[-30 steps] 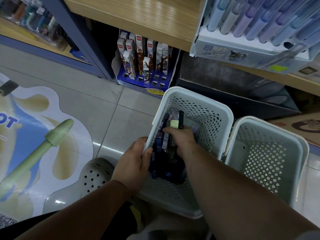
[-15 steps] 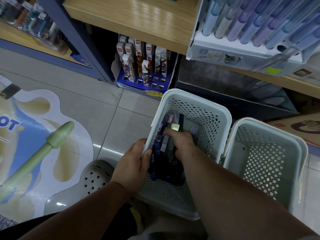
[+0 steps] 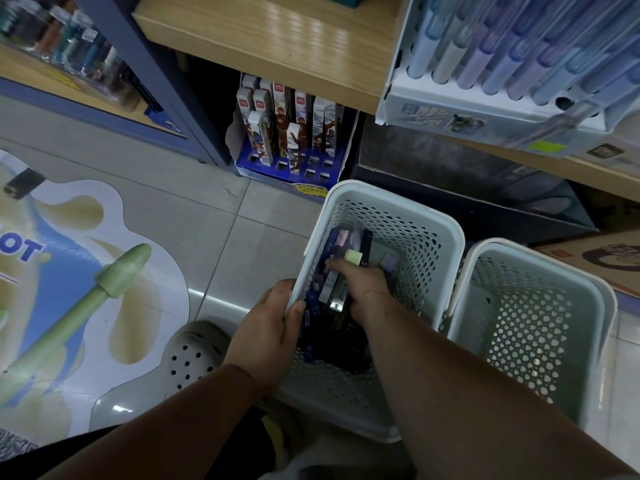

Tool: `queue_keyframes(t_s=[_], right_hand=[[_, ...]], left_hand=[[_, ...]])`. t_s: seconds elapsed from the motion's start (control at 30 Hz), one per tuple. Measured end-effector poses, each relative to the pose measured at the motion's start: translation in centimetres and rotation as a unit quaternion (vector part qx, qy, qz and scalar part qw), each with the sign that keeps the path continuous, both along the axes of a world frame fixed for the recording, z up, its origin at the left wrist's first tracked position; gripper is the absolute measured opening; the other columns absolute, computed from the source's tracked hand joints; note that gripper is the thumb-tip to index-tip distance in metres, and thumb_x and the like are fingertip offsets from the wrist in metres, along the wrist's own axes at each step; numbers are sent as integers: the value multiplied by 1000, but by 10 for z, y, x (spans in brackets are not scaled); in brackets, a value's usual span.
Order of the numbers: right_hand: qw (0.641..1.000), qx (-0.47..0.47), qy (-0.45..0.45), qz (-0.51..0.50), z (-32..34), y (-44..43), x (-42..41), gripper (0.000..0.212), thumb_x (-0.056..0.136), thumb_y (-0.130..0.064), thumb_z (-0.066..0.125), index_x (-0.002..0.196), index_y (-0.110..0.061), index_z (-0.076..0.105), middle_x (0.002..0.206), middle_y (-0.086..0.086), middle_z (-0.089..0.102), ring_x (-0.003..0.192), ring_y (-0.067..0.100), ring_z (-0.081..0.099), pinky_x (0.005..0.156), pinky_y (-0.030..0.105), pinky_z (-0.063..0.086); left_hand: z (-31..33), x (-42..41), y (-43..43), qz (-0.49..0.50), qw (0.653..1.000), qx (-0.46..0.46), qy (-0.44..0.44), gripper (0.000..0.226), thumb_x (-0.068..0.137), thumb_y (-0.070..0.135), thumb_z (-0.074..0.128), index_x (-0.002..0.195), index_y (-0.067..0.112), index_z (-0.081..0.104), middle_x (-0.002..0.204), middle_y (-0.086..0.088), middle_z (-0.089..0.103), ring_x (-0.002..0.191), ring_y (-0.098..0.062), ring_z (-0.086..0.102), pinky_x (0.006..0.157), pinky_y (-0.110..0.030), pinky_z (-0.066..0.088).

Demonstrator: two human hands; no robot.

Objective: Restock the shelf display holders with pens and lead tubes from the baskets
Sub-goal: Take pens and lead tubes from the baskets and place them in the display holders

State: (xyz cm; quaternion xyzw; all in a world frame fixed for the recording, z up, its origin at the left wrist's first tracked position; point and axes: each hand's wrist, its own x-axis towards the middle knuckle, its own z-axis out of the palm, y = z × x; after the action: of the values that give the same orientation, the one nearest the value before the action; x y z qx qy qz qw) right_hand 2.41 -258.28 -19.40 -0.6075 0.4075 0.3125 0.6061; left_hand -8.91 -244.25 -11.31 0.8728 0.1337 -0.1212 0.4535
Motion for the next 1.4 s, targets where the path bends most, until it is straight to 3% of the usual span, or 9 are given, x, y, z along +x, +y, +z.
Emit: queue_keyframes(t_s=[0.13,0.23,0.33,0.63,0.83,1.03,1.13,1.23,1.4], right_hand=[[999,-19,-23,14,6,5,3,31,67,-12,92,91,-13,73,77,0,75,56,11,69,46,23,52],[998,-52,-35,22,10,8,6,31,69,-11,90,84,-19,64,80,-1,70,64,12,65,50,18,48],[996,-75,-51,22,14,8,6,31,70,-7,87,74,-21,59,69,-5,64,49,5,59,38,13,41],[996,-42,-76,4,39,2,-8,22,74,5,77,80,-16,71,58,-3,71,47,12,67,40,22,47],[995,-4,-93,19,76,11,-20,17,71,3,79,81,-10,75,71,11,75,59,25,73,48,32,57],[993,-33,-114,26,105,-21,-32,13,74,-5,79,80,-14,73,58,-5,70,51,12,67,39,18,45],[990,-38,-127,38,120,-34,-39,10,74,-7,80,82,-12,75,71,6,76,68,27,74,53,33,58],[988,-13,-152,29,140,-37,-44,17,73,-4,79,89,-10,77,84,14,78,81,34,76,73,50,63],[975,30,-214,52,178,-39,-51,19,74,1,78,91,-6,78,87,17,77,84,37,76,72,47,63]], left_hand=[[-1,-1,0,-1,1000,5,0,27,105,33,41,127,21,50,101,0,60,84,-15,60,70,-45,55],[-1,-1,1,-2,1000,4,-1,27,105,32,42,127,21,50,100,0,60,83,-16,60,70,-46,54],[-2,0,1,-2,1000,4,-3,26,105,32,41,127,20,50,100,-1,59,83,-17,60,70,-46,54],[-5,1,14,-6,999,30,-12,23,104,31,41,120,17,51,95,-2,59,78,-20,59,65,-36,49],[-1,3,14,-27,999,12,18,20,105,38,36,117,25,47,87,0,62,76,-19,62,66,-41,52],[11,10,5,-36,997,21,67,27,105,37,40,126,21,46,98,-8,64,81,-26,62,76,-46,54],[31,20,5,17,997,71,33,44,101,41,49,141,22,45,126,-9,57,102,-30,60,89,-45,51],[61,36,-10,40,991,111,-69,42,98,35,55,136,18,52,125,-8,59,107,-29,59,89,-41,50],[108,68,-56,79,996,-48,16,34,98,48,56,121,23,61,100,3,68,84,-18,68,68,-31,54]])
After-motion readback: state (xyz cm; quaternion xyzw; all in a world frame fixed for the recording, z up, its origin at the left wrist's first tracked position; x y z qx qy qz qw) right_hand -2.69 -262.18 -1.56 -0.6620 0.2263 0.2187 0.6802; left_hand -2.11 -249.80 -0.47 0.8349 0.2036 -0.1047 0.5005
